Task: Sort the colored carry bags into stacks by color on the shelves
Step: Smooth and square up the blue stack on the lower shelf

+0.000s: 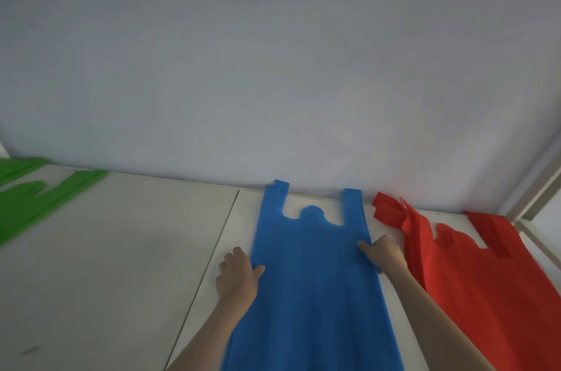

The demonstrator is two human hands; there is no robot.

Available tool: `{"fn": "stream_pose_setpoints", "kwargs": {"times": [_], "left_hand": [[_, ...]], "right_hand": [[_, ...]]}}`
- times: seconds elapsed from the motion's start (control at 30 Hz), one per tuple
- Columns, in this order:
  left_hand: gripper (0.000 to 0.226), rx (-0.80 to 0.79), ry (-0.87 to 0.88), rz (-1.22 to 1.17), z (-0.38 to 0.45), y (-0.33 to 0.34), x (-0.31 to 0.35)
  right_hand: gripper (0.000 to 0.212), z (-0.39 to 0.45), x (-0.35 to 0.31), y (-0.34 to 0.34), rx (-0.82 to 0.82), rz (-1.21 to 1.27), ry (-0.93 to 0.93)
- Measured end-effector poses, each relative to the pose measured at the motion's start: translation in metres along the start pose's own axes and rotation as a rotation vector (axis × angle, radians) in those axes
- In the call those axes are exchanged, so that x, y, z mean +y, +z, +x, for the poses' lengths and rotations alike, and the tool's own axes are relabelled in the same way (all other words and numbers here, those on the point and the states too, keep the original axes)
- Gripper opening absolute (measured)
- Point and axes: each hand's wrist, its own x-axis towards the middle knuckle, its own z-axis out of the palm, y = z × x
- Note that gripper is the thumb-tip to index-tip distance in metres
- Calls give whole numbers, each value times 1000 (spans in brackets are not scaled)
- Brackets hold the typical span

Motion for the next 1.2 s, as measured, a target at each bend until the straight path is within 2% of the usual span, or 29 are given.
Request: {"fn": "stream_pose_setpoints", "kwargs": {"times": [0.17, 0.3, 0.37, 0.47, 0.6, 0.67, 0.73, 0.8, 0.97, 1.1, 1.2], "left_hand": [[40, -31, 11, -41, 8, 2, 2], [40, -167, -62, -221, 15, 6, 8], [32, -223, -78, -267, 18, 7, 8], [12, -247, -59, -216, 18, 5, 3], [14, -300, -85, -127, 18, 3, -3], [30, -302, -112, -142, 20, 1, 0], [47, -238, -108, -78, 22, -3, 6], [47, -198, -91, -19, 25, -6, 13], [48, -271, -91, -15, 38, -5, 18], [53, -227, -83, 19, 45, -8, 23], [58, -185, 39, 56, 42, -5, 28]], "right_hand": [[23, 4, 7, -5, -90, 56, 8], [18, 6, 9, -6, -159, 155, 35], [12, 4, 9, -7, -192, 181, 68], [21, -4, 12, -10, -238, 155, 102], [28, -17, 12, -18, -341, 90, 138], [26, -15, 10, -17, -294, 99, 129], [21, -10, 9, -13, -227, 116, 108], [22, -8, 11, -7, -176, 125, 77], [19, -15, 18, 1, -108, 111, 28], [42, -23, 23, 6, -37, 251, 32], [46, -29, 21, 9, 10, 311, 7]]}}
